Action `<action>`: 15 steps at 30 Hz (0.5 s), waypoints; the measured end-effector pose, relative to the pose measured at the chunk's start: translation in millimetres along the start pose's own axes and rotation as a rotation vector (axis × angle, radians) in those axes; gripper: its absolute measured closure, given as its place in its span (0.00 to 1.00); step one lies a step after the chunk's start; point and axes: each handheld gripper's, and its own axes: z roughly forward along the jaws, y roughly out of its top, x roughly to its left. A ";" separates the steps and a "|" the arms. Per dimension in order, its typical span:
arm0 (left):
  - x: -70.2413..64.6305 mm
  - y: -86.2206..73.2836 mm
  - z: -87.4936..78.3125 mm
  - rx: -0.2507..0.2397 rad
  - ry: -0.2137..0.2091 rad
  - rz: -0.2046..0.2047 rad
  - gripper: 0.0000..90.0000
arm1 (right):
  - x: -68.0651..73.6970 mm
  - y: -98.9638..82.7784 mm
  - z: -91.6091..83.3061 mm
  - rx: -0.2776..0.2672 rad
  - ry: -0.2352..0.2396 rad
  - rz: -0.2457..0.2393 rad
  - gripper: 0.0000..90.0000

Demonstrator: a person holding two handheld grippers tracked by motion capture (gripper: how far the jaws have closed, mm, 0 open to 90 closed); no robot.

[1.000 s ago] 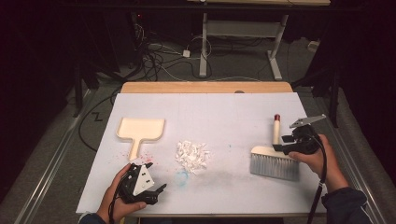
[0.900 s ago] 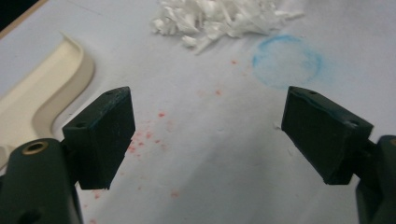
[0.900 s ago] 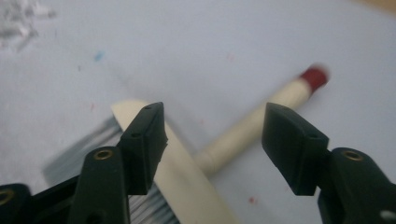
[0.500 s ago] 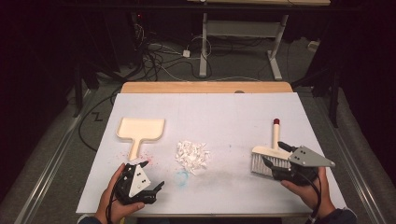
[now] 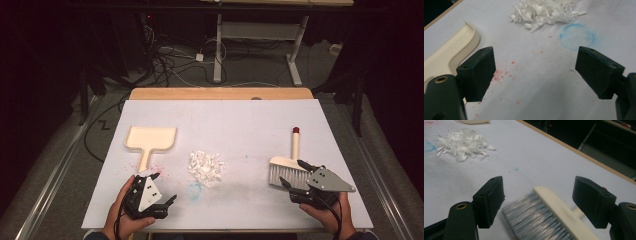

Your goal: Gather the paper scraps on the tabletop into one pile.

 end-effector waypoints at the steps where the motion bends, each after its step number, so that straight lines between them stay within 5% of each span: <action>1: 0.1 -0.1 0.0 0.000 0.000 -0.001 0.18 | 0.0 -0.1 0.7 0.003 -0.002 -0.001 0.29; 11: -0.1 -2.6 0.0 0.017 0.021 -0.005 0.18 | 0.4 5.6 0.2 0.024 -0.033 -0.047 0.28; 15: 1.4 -2.7 1.2 0.017 0.025 -0.015 0.18 | -3.3 5.8 -1.3 0.015 -0.041 -0.024 0.27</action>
